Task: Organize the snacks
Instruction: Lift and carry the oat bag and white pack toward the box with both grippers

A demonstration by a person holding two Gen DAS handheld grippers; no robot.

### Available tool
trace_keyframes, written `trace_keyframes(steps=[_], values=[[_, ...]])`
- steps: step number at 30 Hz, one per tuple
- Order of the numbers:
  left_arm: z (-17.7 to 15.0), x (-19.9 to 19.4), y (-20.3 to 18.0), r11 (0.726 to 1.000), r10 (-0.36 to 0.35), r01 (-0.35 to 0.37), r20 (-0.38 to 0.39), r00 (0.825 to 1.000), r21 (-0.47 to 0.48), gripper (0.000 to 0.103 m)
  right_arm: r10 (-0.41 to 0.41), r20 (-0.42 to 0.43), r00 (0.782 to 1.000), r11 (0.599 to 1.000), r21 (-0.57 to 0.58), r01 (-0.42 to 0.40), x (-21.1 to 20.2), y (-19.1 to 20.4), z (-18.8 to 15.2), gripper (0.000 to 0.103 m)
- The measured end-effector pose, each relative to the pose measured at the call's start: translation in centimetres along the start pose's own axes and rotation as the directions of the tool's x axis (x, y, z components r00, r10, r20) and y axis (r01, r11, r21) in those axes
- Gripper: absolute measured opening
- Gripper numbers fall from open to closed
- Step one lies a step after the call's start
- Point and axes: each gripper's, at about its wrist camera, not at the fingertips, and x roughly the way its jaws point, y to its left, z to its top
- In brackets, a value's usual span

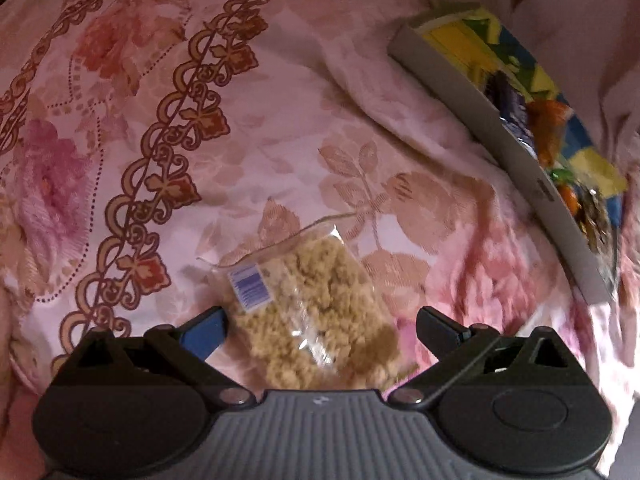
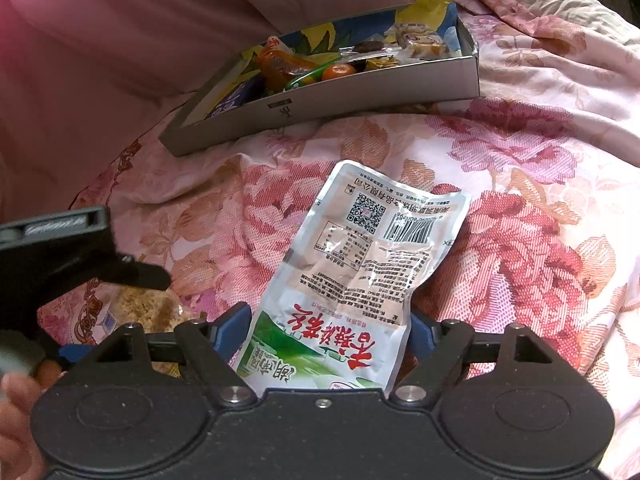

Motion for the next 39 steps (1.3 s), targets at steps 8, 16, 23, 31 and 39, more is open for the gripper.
trace_keyframes(steps=[8,16,23,31,39], values=[[-0.1,1.2,-2.6,0.974,0.089,-0.094,0.036,0.995,0.208,0.095,-0.014,0.005,1.000,1.000,-0.026,0.014,0.3,0.5,-0.1,0.084],[-0.7,1.4,-4.5,0.834,0.060,-0.059,0.016,0.998,0.549,0.091,-0.025,0.005,1.000,0.996,-0.084,0.026,0.2,1.1,-0.2,0.083],[-0.3,1.4,-4.2,0.702,0.004,0.035,-0.052,0.999,0.711,0.091,-0.005,-0.008,1.000,0.962,-0.272,0.003,0.3,3.0,-0.8,0.083],[-1.1,1.2,-4.2,0.706,-0.009,0.037,-0.044,0.999,0.708,0.091,0.017,-0.031,0.999,0.957,-0.288,-0.026,0.9,3.4,-1.2,0.093],[-1.0,0.9,-3.4,0.718,-0.038,0.062,-0.050,0.998,0.693,0.091,-0.131,0.011,0.991,0.916,-0.382,0.125,2.0,6.2,-3.2,0.102]])
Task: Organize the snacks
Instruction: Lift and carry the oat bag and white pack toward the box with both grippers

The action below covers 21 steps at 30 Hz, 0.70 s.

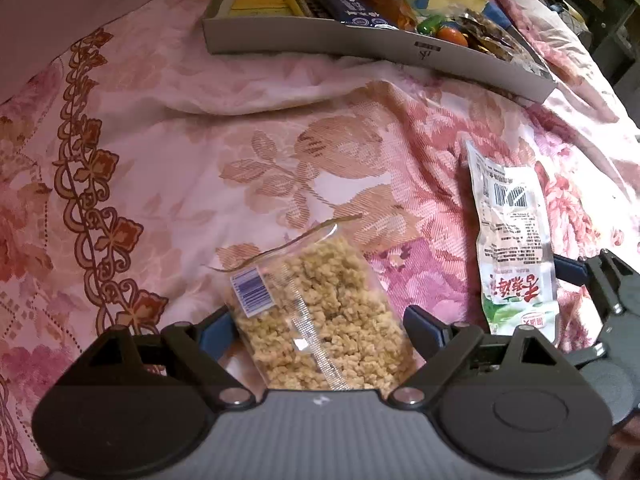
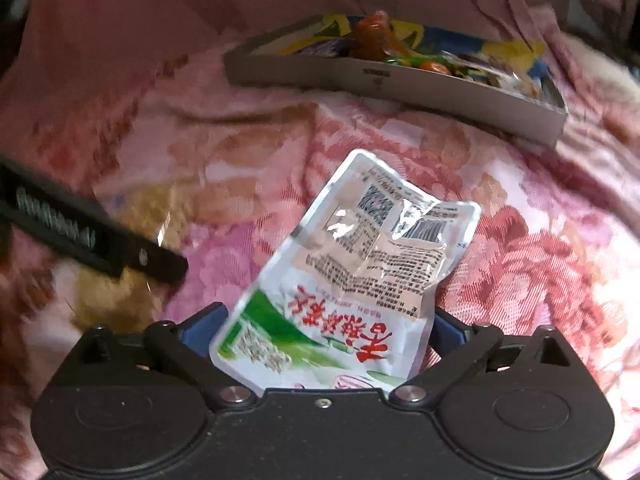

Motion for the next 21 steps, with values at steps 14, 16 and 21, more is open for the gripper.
trace_keyframes(steps=[14,16,21], values=[[-0.2,-0.2,0.1,1.000,0.010,-0.010,0.012,1.000,-0.009,0.091,-0.046,0.038,0.998,0.992,0.119,0.041,-0.7,-1.2,-0.1,0.083],[-0.2,-0.3,0.1,1.000,0.011,-0.011,0.013,1.000,-0.009,0.090,-0.048,0.042,0.998,0.992,0.123,0.042,-0.7,-1.3,-0.1,0.080],[-0.4,-0.4,0.2,1.000,0.009,-0.008,0.018,1.000,-0.025,0.089,-0.044,0.064,0.997,0.990,0.137,0.035,-1.3,-1.6,-0.2,0.071]])
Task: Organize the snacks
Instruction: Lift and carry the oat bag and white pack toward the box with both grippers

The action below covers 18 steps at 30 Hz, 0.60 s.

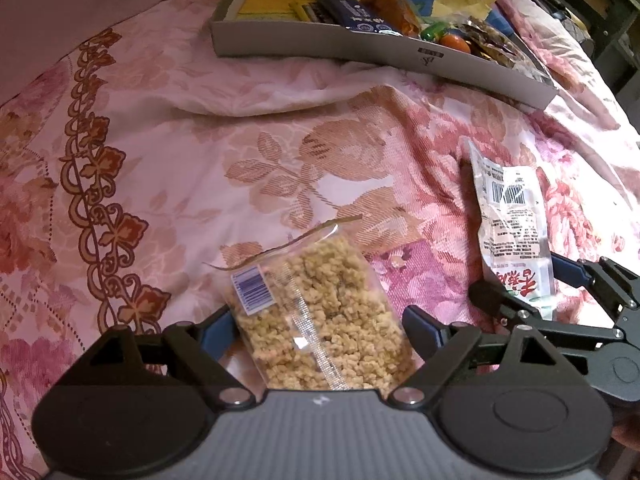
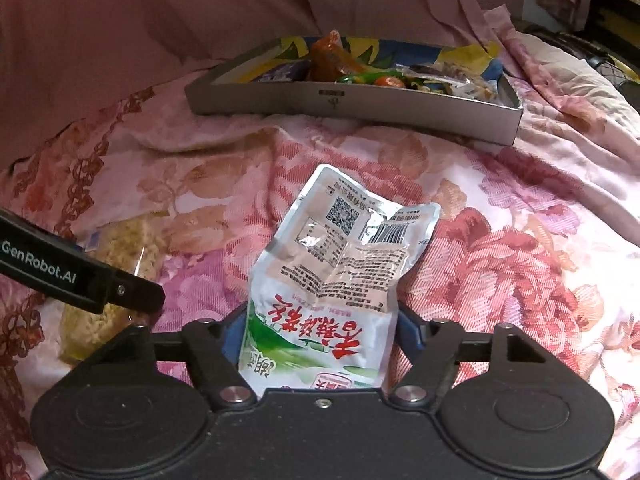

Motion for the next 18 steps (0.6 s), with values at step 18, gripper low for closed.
trace_keyframes(steps=[18], values=[[-0.6,-2.2,0.9,0.999,-0.019,0.024,0.095,0.995,-0.046,0.089,-0.101,0.163,0.981,0.943,-0.297,0.146,-1.3,3.2,-0.9,0.054]])
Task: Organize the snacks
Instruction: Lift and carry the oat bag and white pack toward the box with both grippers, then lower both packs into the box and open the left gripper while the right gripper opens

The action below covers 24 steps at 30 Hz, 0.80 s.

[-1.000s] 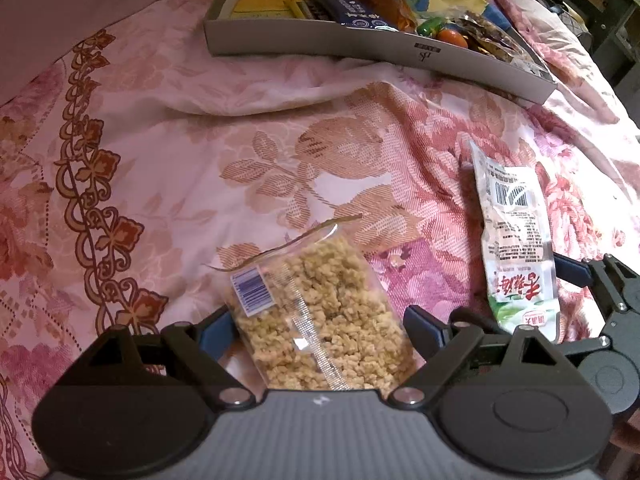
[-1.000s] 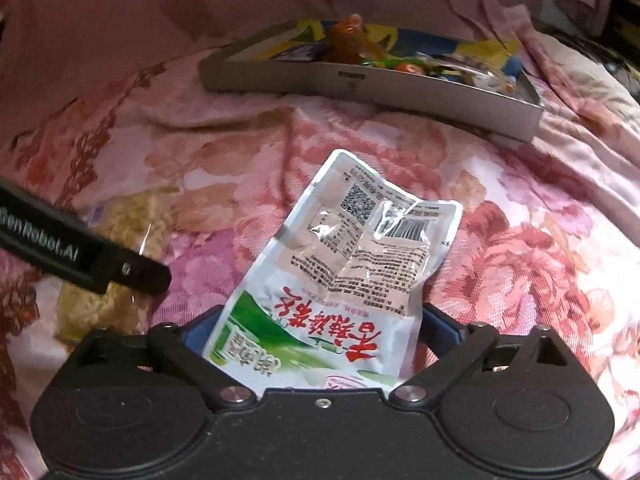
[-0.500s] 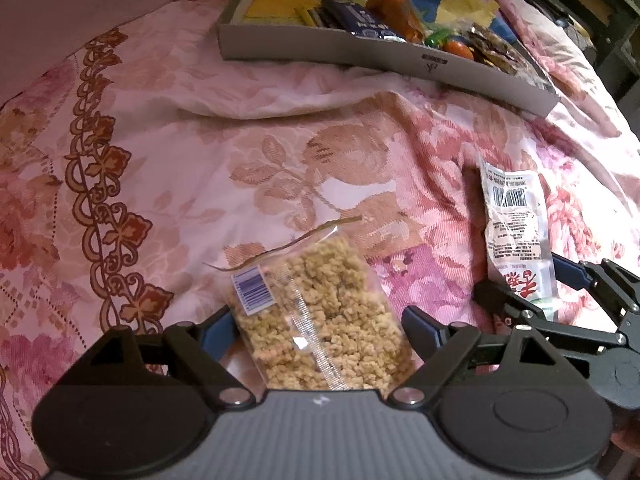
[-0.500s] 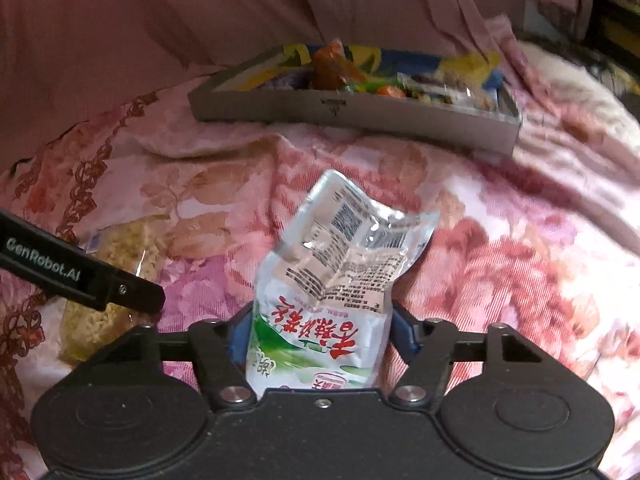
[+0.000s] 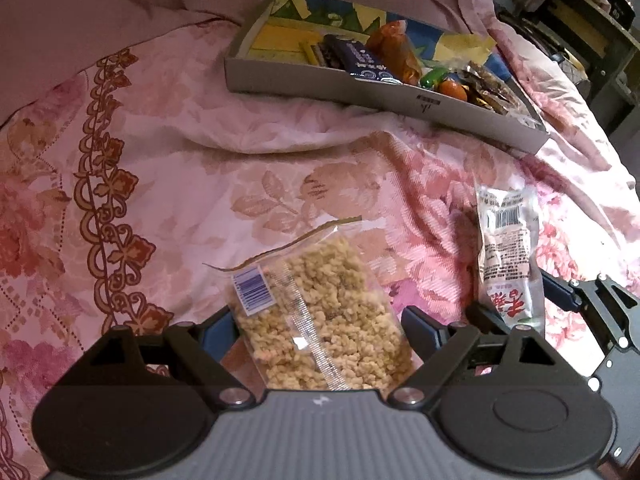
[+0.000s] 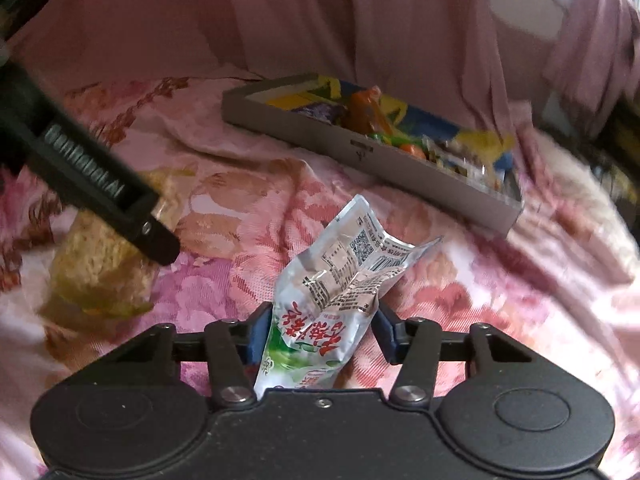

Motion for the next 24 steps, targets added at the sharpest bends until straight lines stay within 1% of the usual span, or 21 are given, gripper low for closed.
trace_keyframes(steps=[4,8,11,14,17,21,24], values=[[0.2,-0.1,-0.4,1.000,-0.001,0.001,0.021,1.000,-0.005,0.089,-0.046,0.055,0.997,0.995,-0.084,0.051,-0.5,0.8,0.0,0.054],[0.8,-0.6,-0.4,1.000,-0.014,0.015,0.060,0.998,-0.021,0.089,-0.086,0.115,0.990,0.988,-0.114,0.100,-0.9,0.8,0.3,0.054],[1.9,-1.2,-0.3,0.999,-0.020,0.024,0.096,0.995,-0.035,0.089,-0.117,0.183,0.976,0.983,-0.116,0.140,-1.5,0.4,0.8,0.054],[3.5,-1.8,-0.2,0.997,-0.024,0.034,0.138,0.990,-0.064,0.089,-0.147,0.259,0.955,0.981,-0.089,0.175,-1.6,-0.4,1.9,0.054],[6.0,-2.1,-0.1,0.995,-0.021,0.038,0.177,0.984,-0.095,0.089,-0.162,0.320,0.934,0.983,-0.035,0.182,-1.1,-1.8,3.6,0.055],[9.7,-1.7,-0.3,0.992,-0.013,0.036,0.194,0.981,-0.118,0.089,-0.171,0.348,0.922,0.985,0.045,0.166,0.3,-3.7,5.8,0.055],[12.2,-1.1,-0.7,0.992,-0.011,0.037,0.203,0.979,-0.121,0.089,-0.181,0.369,0.911,0.983,0.081,0.162,1.4,-4.8,7.1,0.055]])
